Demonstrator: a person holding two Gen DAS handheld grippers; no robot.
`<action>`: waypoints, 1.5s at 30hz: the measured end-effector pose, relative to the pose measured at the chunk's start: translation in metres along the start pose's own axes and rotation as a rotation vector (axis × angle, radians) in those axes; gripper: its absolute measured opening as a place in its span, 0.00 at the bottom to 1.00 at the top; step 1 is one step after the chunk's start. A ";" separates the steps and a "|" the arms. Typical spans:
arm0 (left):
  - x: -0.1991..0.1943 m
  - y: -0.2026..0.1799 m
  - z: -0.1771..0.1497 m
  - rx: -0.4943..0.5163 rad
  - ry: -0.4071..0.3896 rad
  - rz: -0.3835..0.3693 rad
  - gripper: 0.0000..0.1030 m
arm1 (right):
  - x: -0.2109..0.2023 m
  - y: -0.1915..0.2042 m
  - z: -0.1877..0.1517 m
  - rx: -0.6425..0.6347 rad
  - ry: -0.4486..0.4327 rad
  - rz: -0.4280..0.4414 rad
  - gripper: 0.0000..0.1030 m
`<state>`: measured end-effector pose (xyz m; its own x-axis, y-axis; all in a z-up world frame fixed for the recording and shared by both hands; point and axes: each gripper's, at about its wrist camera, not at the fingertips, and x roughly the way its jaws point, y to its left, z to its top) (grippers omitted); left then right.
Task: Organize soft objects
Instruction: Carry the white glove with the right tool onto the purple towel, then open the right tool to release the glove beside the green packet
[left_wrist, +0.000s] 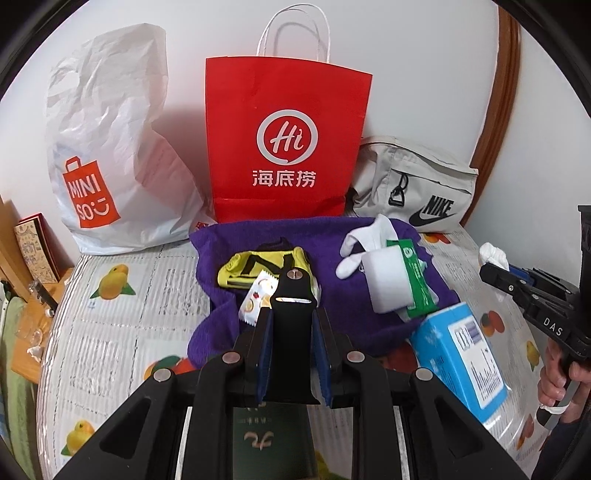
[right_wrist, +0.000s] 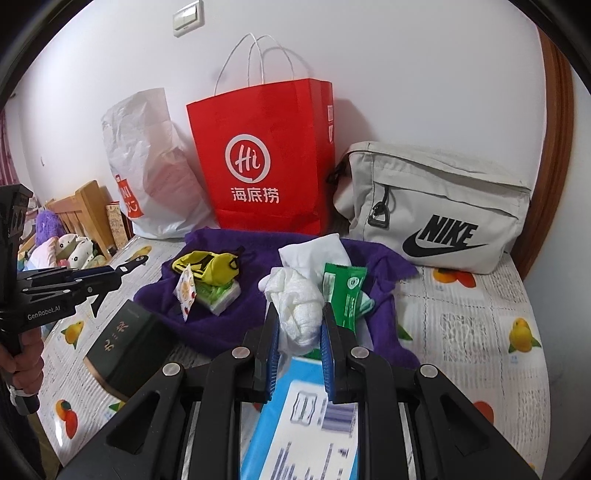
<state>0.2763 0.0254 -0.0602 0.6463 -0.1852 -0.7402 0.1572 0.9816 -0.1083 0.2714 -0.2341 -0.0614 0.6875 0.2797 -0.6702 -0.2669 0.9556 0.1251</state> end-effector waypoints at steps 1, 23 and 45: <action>0.003 0.001 0.002 -0.002 0.002 0.001 0.20 | 0.004 -0.001 0.002 -0.002 0.001 -0.001 0.19; 0.050 0.020 0.039 -0.051 0.009 0.002 0.20 | 0.050 -0.021 0.052 -0.006 0.002 -0.018 0.19; 0.107 0.032 0.041 -0.098 0.103 -0.019 0.20 | 0.117 -0.043 0.024 0.086 0.186 0.082 0.20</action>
<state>0.3812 0.0347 -0.1152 0.5634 -0.2033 -0.8008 0.0916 0.9786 -0.1840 0.3795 -0.2398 -0.1270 0.5274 0.3428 -0.7774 -0.2530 0.9368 0.2414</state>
